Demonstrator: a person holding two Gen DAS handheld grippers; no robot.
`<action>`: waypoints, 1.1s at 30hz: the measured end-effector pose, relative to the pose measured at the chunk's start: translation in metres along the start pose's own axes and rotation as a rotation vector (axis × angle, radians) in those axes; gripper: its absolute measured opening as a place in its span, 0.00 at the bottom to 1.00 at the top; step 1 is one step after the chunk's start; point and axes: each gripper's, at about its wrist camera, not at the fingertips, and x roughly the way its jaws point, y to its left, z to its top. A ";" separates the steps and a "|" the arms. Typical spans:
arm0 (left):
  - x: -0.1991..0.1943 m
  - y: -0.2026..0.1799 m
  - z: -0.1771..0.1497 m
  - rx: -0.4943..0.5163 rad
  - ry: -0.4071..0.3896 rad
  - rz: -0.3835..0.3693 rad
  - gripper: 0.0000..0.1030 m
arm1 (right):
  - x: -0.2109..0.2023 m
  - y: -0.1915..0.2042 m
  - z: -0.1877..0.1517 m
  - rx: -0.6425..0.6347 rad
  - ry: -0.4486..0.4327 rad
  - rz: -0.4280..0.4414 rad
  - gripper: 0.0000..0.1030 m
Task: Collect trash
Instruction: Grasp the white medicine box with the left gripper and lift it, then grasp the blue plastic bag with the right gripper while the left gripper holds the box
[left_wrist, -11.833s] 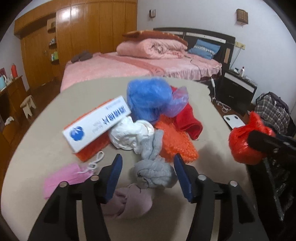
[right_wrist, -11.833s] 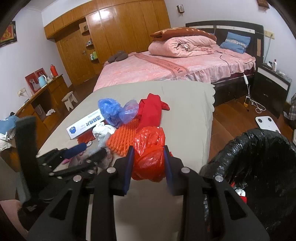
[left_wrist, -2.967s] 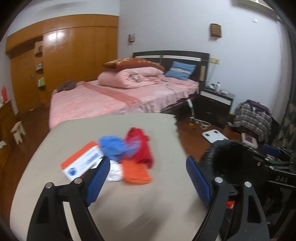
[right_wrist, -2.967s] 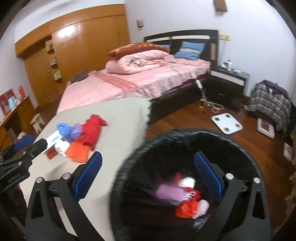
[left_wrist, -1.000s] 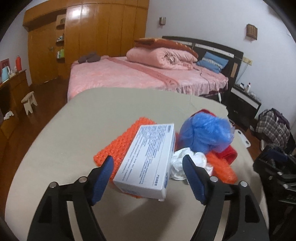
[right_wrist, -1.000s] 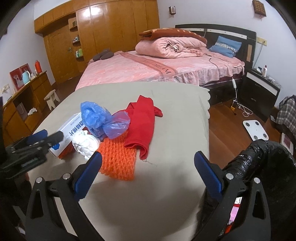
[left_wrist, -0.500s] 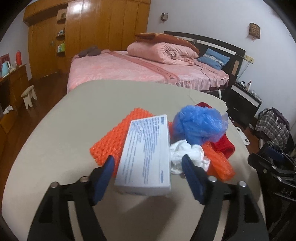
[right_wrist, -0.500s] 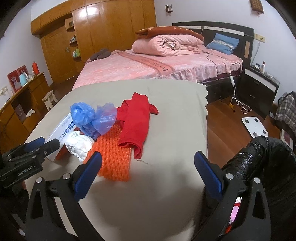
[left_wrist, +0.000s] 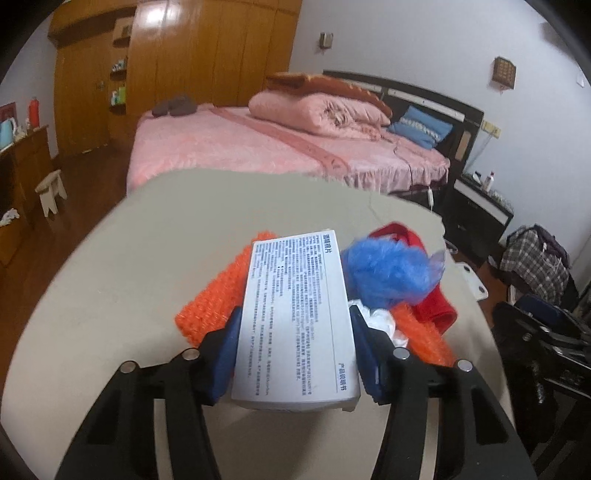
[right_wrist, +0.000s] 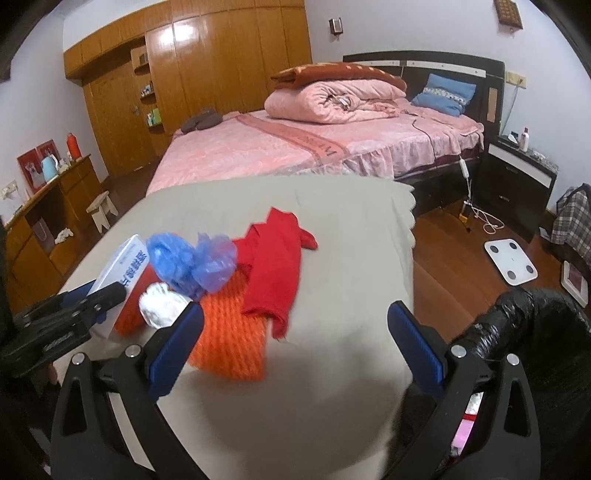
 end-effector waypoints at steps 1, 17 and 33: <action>-0.004 0.002 0.001 -0.006 -0.010 0.007 0.54 | 0.001 0.003 0.003 -0.003 -0.008 0.009 0.94; -0.018 0.043 0.021 -0.026 -0.083 0.147 0.54 | 0.049 0.068 0.035 -0.079 -0.015 0.122 0.87; -0.024 0.039 0.027 -0.021 -0.099 0.148 0.54 | 0.061 0.087 0.035 -0.154 0.063 0.254 0.27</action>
